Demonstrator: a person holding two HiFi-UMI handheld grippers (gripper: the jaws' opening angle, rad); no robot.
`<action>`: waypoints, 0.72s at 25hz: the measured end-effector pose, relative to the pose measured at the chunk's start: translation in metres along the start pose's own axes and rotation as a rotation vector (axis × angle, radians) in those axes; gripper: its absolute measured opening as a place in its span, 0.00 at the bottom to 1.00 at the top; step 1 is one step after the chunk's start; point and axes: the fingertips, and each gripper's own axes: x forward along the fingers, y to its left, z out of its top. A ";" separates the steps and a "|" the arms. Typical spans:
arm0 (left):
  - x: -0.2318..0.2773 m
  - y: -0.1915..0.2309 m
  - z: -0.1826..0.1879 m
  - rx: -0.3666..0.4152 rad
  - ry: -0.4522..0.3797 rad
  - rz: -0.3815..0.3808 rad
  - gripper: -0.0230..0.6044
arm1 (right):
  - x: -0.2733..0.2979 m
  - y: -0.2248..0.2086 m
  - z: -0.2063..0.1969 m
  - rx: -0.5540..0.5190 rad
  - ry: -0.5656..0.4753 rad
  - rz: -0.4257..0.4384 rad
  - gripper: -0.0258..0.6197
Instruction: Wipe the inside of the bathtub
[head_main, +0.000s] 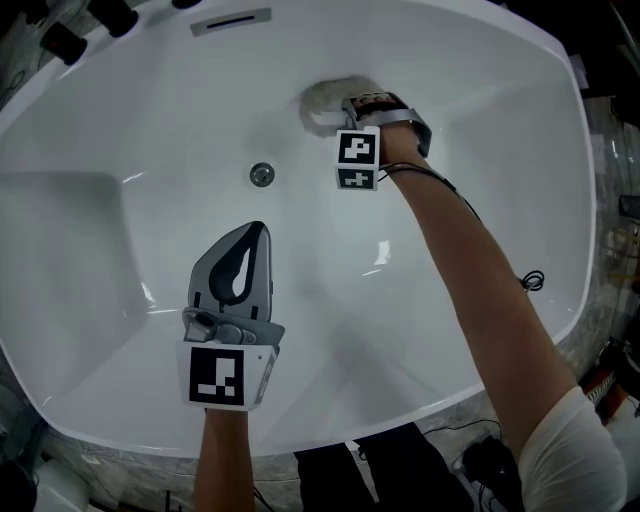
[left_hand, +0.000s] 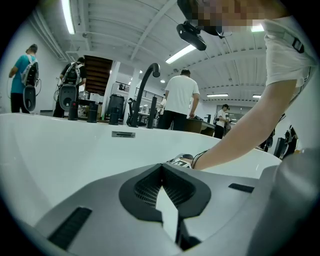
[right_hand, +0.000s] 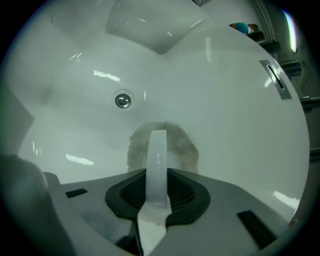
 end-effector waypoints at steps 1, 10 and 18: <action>0.001 -0.002 0.000 -0.004 0.001 -0.006 0.05 | -0.002 0.000 -0.003 0.002 0.002 -0.001 0.18; 0.006 0.001 0.006 -0.002 0.003 -0.071 0.05 | -0.006 -0.004 -0.018 0.019 0.063 0.003 0.18; 0.015 0.014 0.000 -0.008 -0.001 -0.081 0.05 | 0.001 0.002 -0.002 -0.004 0.044 0.015 0.18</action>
